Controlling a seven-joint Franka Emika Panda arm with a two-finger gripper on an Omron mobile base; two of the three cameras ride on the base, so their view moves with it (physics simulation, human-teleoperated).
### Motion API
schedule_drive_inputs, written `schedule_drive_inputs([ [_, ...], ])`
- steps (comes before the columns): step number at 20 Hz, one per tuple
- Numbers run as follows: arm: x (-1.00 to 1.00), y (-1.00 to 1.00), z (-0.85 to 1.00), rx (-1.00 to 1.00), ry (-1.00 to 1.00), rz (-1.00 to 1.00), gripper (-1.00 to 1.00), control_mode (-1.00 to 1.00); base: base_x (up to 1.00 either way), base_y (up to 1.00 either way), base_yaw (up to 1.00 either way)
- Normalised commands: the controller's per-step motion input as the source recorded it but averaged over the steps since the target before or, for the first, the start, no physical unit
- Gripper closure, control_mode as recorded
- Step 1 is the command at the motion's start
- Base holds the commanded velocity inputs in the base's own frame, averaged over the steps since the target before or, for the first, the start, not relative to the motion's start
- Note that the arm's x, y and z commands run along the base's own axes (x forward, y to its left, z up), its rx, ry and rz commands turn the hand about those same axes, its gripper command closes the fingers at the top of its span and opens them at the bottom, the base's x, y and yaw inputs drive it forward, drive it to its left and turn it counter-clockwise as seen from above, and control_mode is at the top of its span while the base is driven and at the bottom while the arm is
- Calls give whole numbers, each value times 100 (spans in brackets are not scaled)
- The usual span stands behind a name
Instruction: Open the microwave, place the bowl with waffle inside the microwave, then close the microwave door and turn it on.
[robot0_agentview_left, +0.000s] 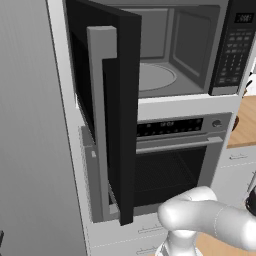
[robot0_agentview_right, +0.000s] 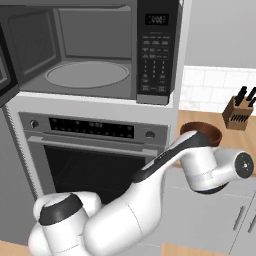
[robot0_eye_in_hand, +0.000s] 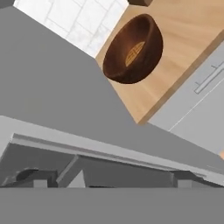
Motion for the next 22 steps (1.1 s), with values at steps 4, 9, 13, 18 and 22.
schedule_drive_inputs([
  [4, 46, 0, -23, 4, 6, 0, -100, -100, 0, 0, 0],
  [9, 32, 0, -28, 4, 0, 0, -100, -100, 0, 0, 0],
  [13, 28, 0, -25, 2, 0, 0, -100, -100, 0, 0, 0],
  [18, 29, 0, -7, 4, 4, 0, -100, -100, 0, 0, 0],
  [22, 29, -4, -7, 4, 4, 0, -100, -100, 0, 0, 0],
])
